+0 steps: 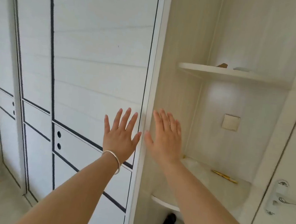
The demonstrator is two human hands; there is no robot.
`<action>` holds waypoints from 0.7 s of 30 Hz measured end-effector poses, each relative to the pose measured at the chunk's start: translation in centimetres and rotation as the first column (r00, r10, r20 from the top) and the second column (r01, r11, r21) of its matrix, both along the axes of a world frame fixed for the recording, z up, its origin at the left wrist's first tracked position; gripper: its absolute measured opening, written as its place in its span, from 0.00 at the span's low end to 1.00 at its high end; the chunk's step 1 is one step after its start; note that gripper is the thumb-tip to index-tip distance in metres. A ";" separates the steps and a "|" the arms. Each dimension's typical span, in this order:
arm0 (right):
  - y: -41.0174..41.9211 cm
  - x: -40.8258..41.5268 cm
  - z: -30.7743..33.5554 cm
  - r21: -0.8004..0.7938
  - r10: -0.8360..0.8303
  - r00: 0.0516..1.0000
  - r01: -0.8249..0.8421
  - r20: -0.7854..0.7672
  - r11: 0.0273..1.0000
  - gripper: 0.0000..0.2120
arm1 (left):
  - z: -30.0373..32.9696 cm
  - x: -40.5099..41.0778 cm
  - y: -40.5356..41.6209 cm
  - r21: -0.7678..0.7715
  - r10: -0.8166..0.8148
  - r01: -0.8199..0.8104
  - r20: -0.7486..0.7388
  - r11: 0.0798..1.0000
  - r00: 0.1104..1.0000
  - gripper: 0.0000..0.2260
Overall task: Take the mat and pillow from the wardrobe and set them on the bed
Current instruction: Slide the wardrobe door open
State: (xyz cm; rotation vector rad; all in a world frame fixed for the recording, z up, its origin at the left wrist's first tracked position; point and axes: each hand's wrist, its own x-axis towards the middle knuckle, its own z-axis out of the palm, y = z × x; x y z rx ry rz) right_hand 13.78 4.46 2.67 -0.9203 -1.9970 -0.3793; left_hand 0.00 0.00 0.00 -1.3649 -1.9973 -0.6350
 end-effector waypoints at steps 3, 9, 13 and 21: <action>2.2 -0.8 0.4 0.165 0.032 0.997 -0.044 0.073 0.985 0.29 | 0.0 -0.3 1.7 -0.017 0.060 -0.059 0.009 0.998 0.998 0.29; 6.4 -2.1 0.7 0.355 0.068 0.996 -0.085 0.060 0.931 0.28 | 0.7 -1.3 4.0 -0.011 0.058 -0.057 0.086 0.998 0.995 0.32; 7.1 -2.5 0.7 0.410 0.144 0.988 -0.155 0.058 0.899 0.28 | 0.8 -0.8 4.7 0.045 -0.041 0.033 0.188 0.998 0.981 0.36; 6.4 -4.9 1.2 0.577 0.210 0.960 -0.280 0.186 0.767 0.23 | 1.5 -1.1 5.2 0.002 -0.008 0.008 0.162 1.000 0.987 0.29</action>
